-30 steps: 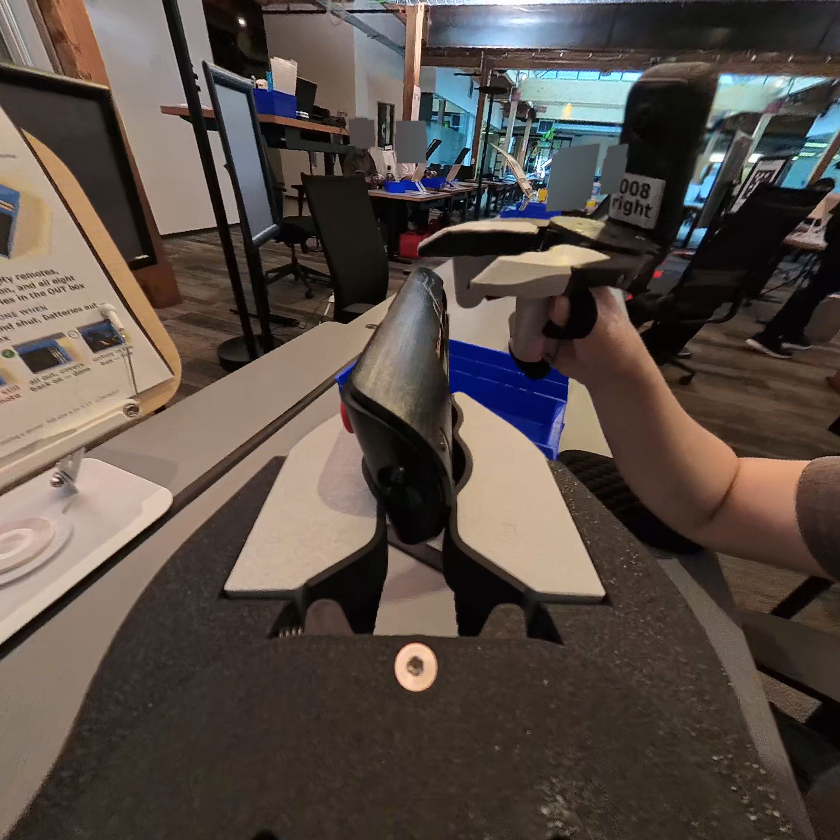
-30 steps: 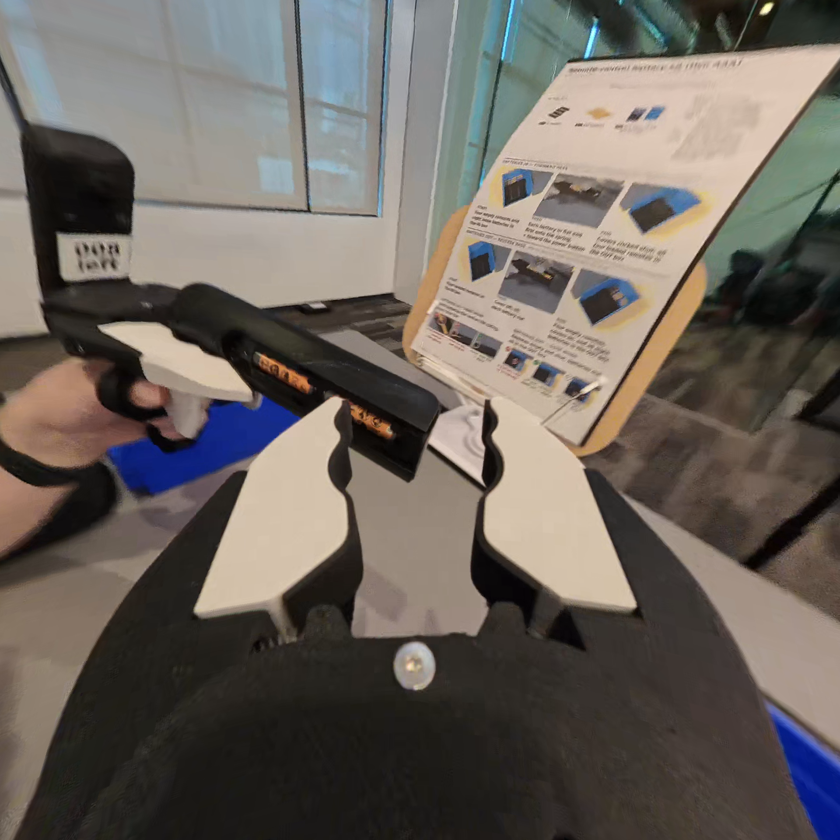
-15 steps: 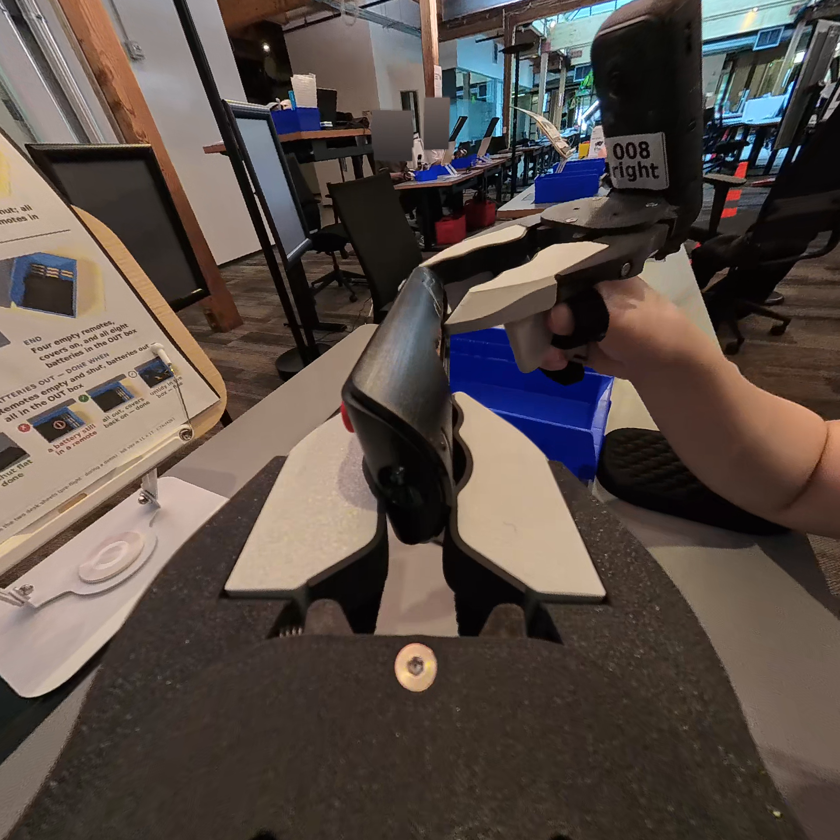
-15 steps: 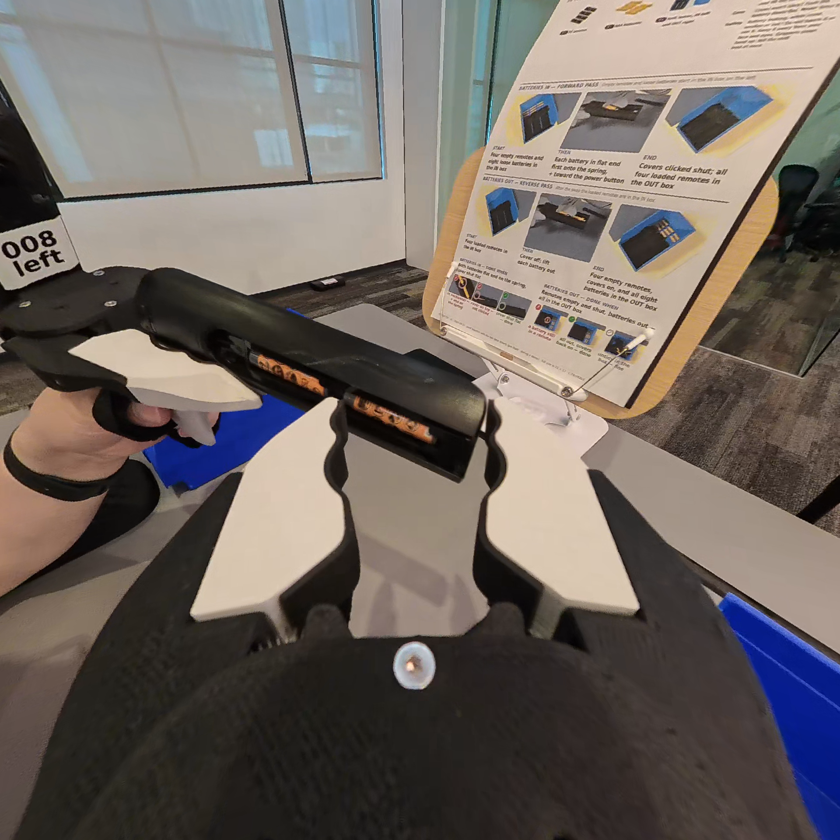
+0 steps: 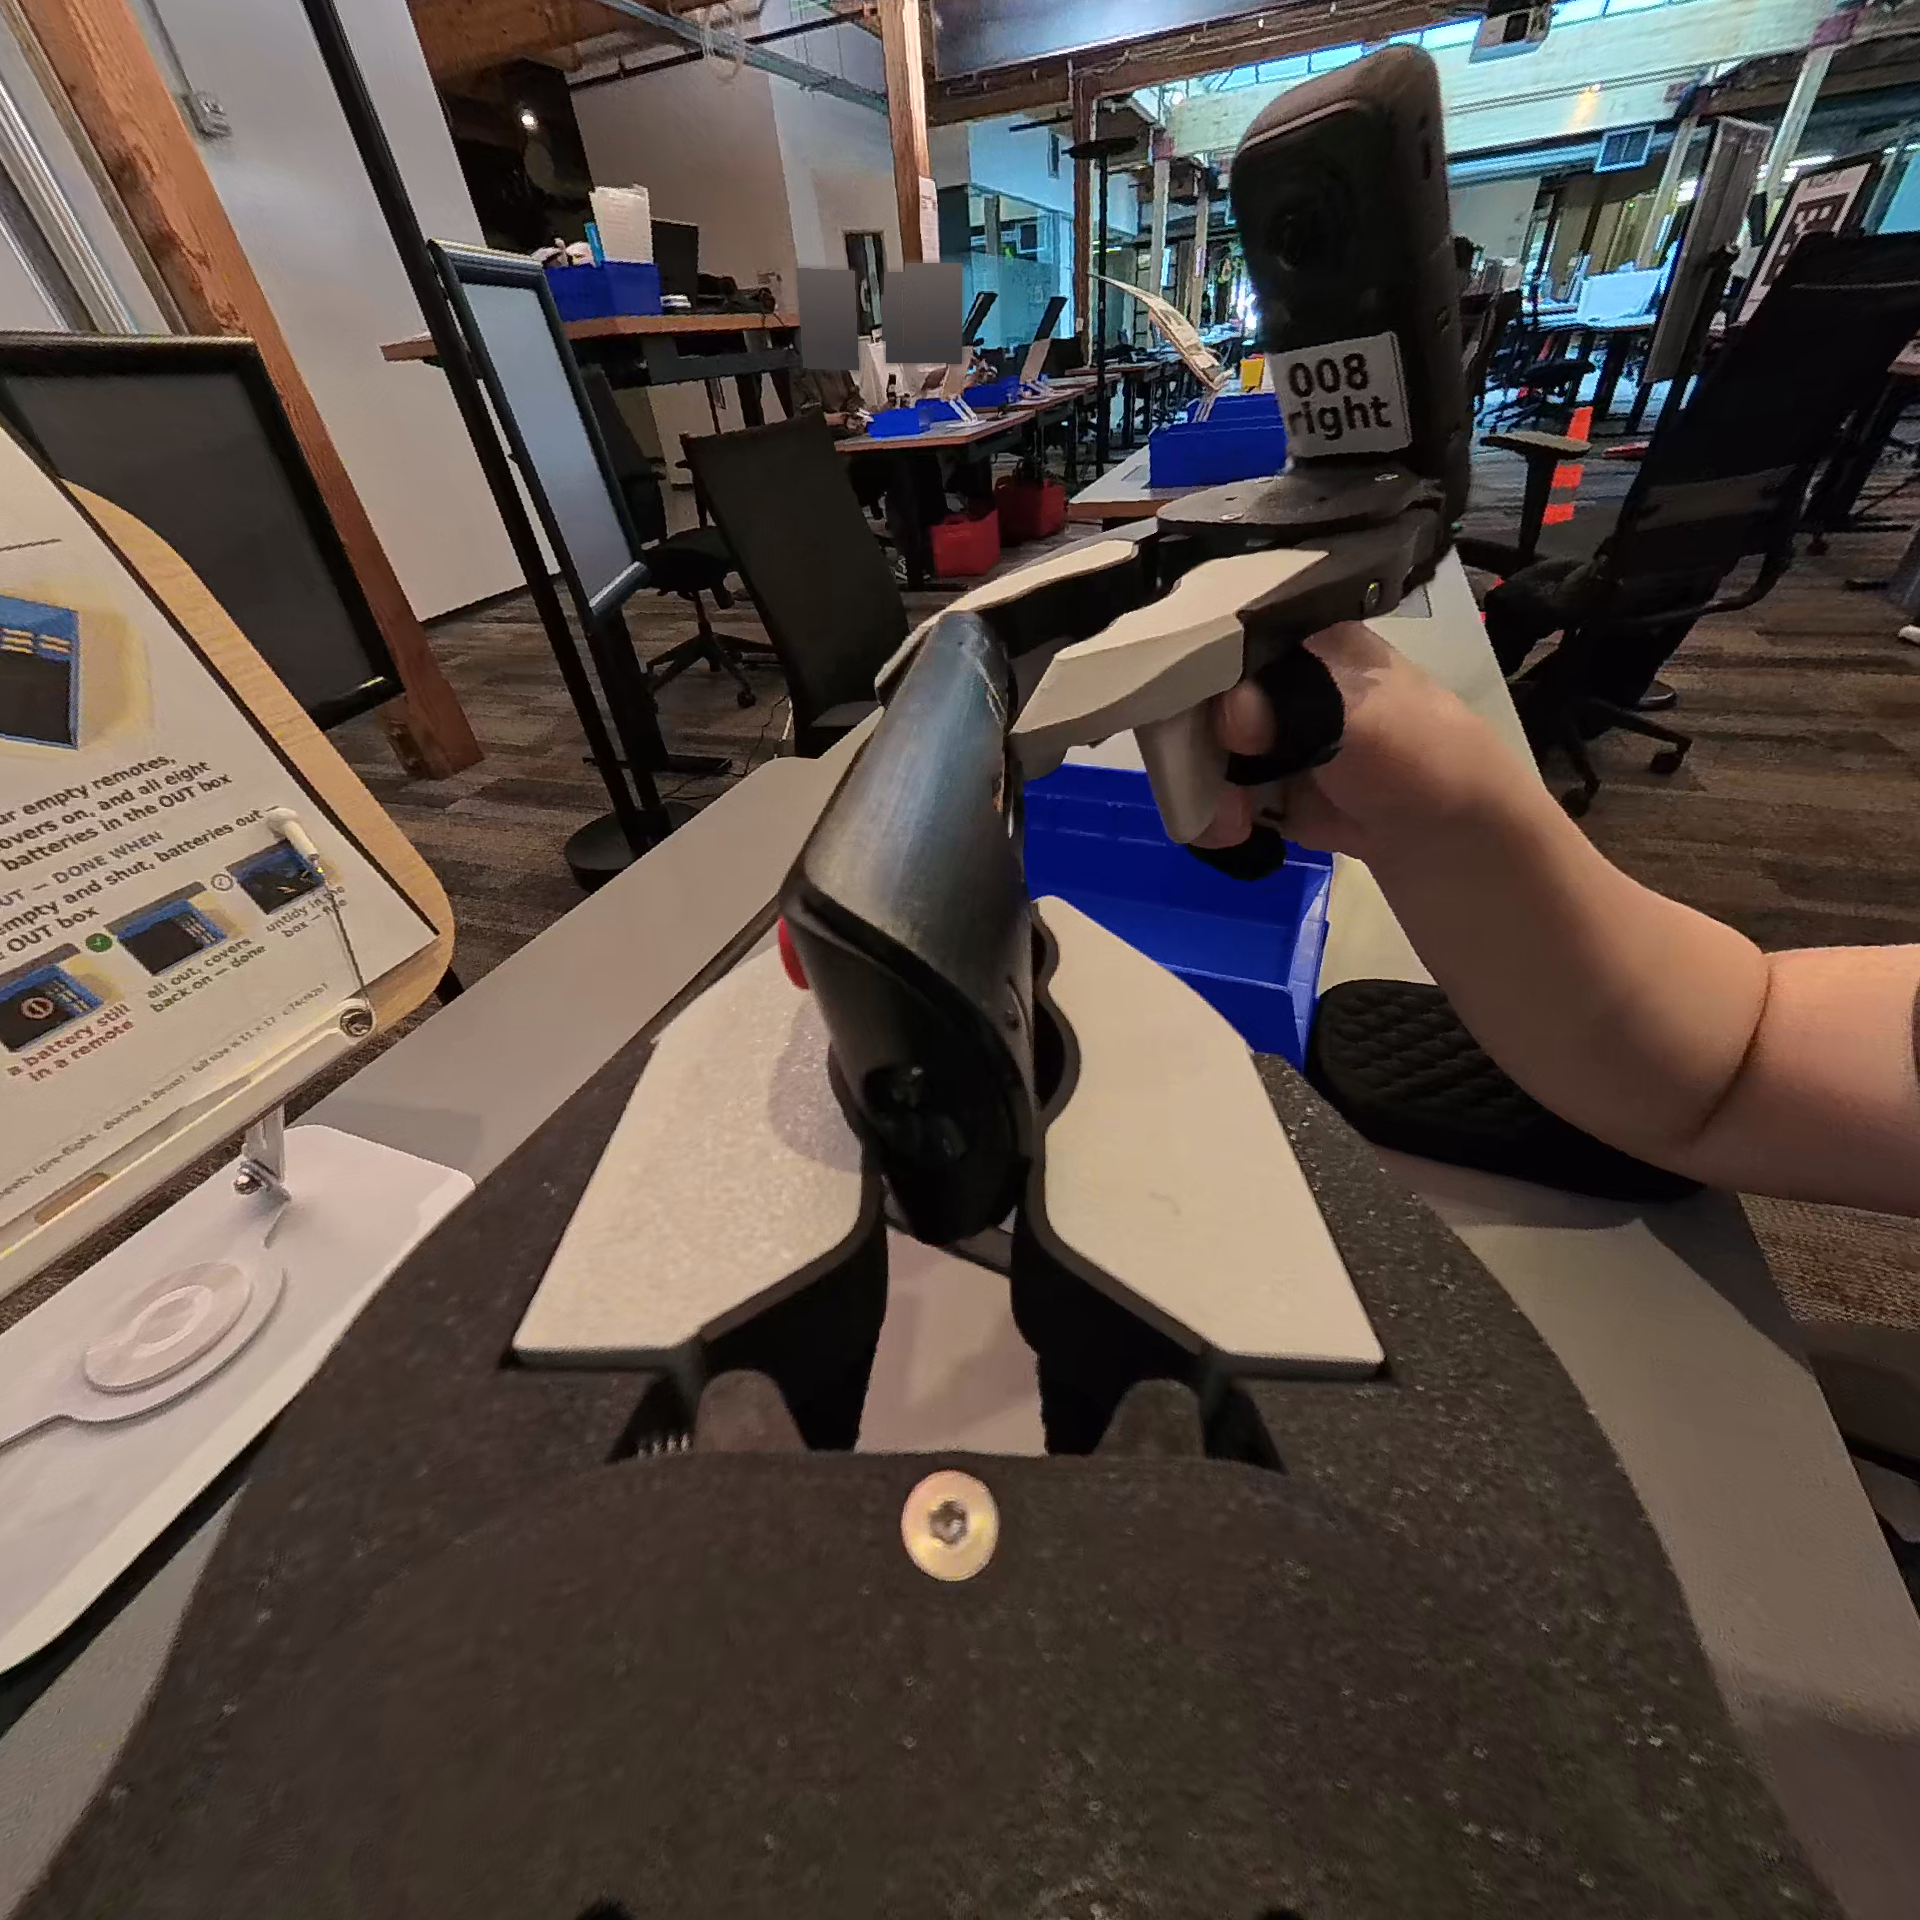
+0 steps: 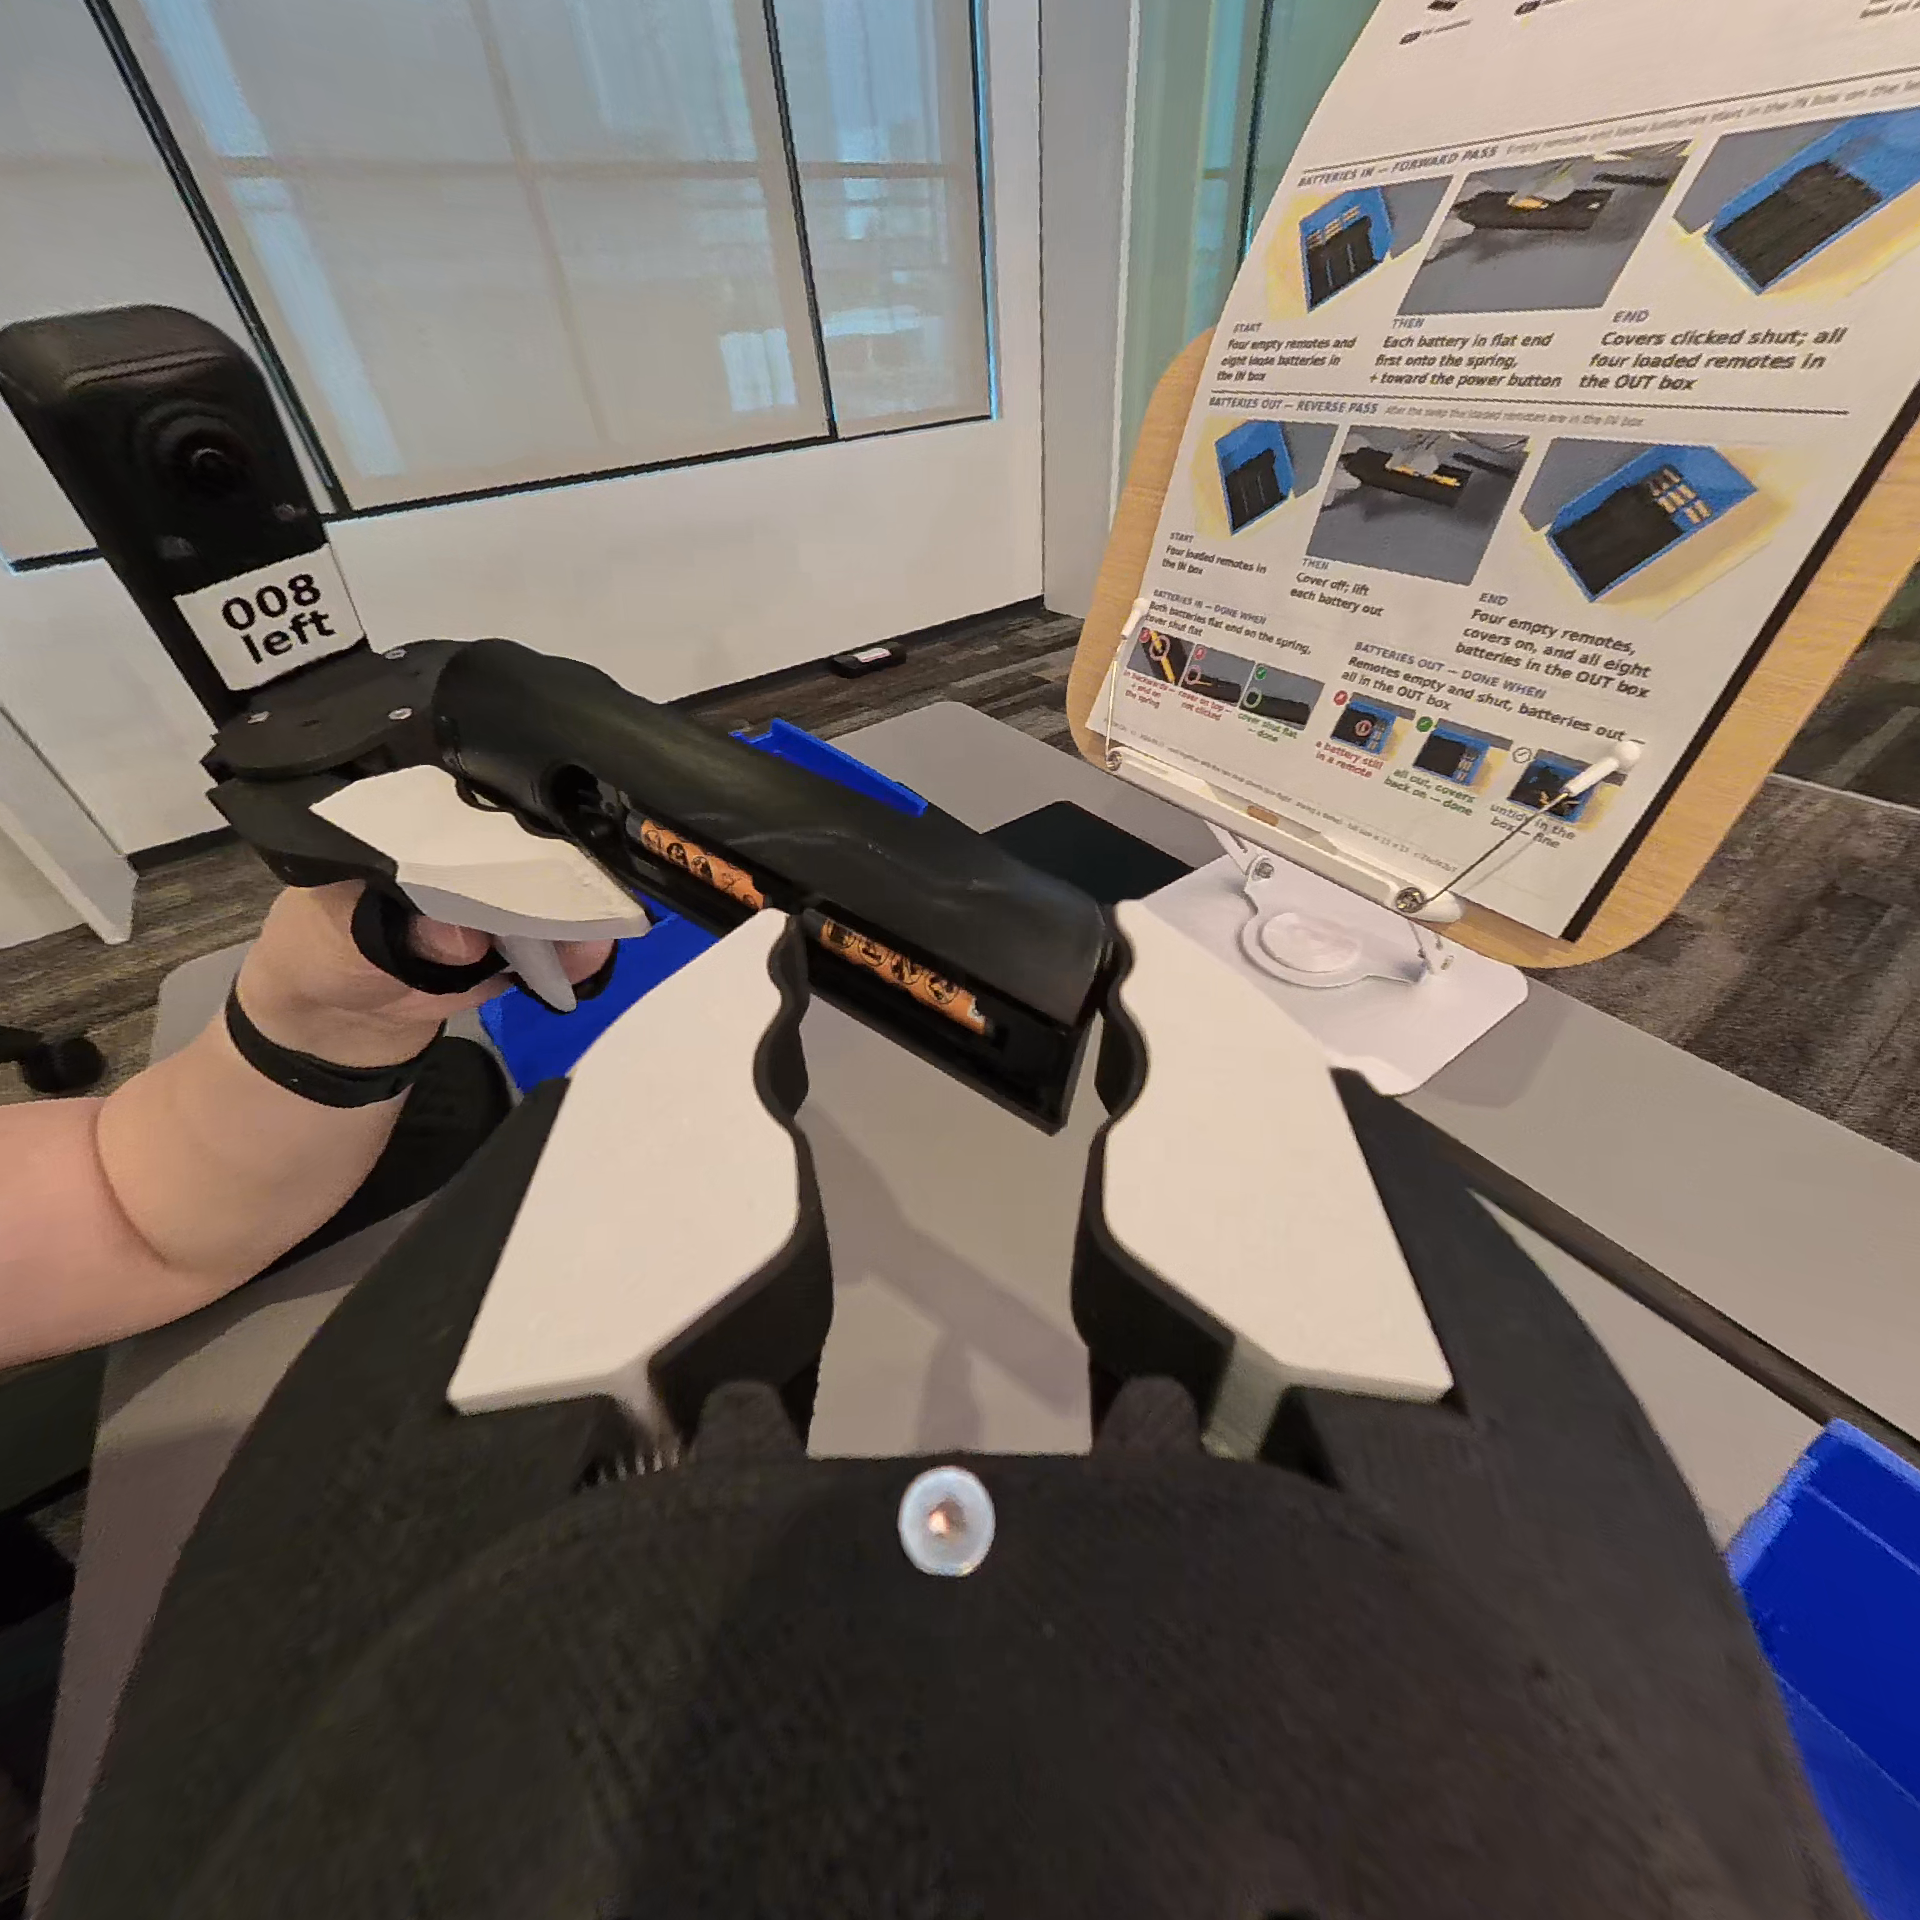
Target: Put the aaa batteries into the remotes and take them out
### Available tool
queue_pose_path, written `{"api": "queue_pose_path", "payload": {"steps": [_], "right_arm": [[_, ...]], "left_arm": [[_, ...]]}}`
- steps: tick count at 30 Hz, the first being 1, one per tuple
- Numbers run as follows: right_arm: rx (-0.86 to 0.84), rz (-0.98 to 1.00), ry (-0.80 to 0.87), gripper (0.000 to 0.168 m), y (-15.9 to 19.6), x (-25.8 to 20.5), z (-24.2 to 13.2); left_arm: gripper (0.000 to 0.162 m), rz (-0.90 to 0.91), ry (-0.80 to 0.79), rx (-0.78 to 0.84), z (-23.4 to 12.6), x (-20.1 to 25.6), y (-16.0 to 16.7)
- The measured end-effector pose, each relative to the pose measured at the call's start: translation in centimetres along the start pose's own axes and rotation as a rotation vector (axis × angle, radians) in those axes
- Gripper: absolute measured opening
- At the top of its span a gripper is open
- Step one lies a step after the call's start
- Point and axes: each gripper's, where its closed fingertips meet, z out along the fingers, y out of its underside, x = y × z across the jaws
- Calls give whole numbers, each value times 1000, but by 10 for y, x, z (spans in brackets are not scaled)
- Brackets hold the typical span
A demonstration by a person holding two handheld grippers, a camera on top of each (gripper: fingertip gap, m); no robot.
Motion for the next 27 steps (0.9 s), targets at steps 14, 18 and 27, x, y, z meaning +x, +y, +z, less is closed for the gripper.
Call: {"api": "queue_pose_path", "payload": {"steps": [14, 18, 27], "right_arm": [[45, 34, -192, 41, -7, -18, -5], [70, 115, -321, 30, -11, -31, -9], [18, 217, -485, 23, 1, -45, -3]], "left_arm": [[24, -99, 138, 25, -7, 8, -6], [24, -153, 212, 40, -11, 12, -9], [24, -248, 331, 12, -17, 10, -2]]}}
